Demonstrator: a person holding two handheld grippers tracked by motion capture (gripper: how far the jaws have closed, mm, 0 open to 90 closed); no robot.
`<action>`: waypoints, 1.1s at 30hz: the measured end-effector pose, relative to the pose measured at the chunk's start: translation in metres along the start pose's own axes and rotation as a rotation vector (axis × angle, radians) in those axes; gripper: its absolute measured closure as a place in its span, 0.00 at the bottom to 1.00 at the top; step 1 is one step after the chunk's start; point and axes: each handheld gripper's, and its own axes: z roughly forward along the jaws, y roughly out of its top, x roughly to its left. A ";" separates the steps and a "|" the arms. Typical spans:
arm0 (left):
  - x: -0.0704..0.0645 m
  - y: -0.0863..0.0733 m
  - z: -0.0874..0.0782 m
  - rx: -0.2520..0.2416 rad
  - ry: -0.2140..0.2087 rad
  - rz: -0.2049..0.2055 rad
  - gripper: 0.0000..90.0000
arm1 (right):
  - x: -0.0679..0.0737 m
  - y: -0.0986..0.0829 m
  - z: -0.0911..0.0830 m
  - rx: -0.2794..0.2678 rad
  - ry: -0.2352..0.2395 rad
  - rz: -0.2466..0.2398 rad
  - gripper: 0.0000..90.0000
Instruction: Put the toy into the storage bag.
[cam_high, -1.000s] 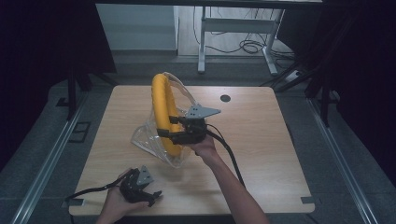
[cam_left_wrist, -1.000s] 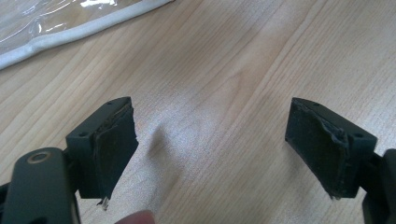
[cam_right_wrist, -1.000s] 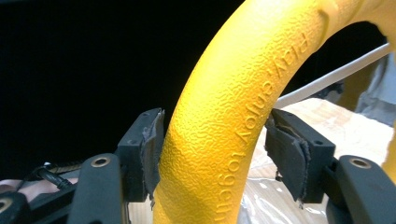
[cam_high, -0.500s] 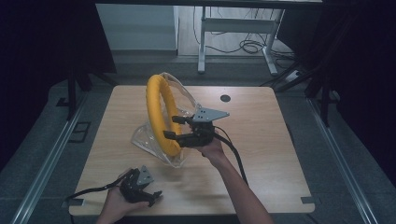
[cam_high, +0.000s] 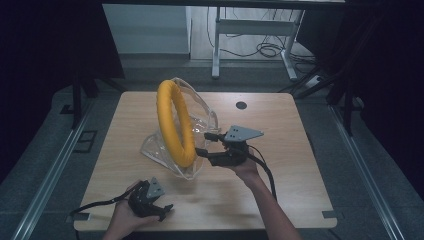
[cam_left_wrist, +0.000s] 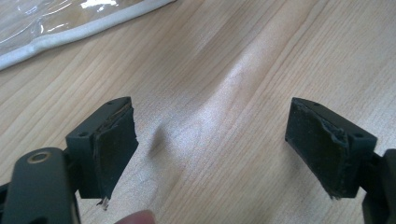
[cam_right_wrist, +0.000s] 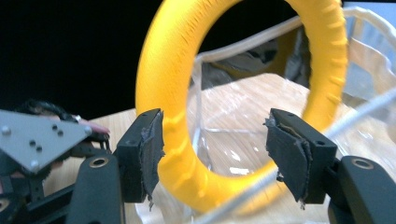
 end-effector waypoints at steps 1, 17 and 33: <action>0.000 0.000 0.000 0.001 0.000 0.000 0.18 | 0.000 -0.002 -0.003 0.005 -0.008 0.000 0.41; 0.000 0.000 -0.002 -0.005 0.006 -0.005 0.18 | -0.004 -0.054 -0.044 0.063 -0.085 0.048 0.41; 0.001 0.000 -0.003 -0.005 0.006 -0.003 0.18 | -0.006 -0.077 -0.047 0.142 -0.117 0.056 0.41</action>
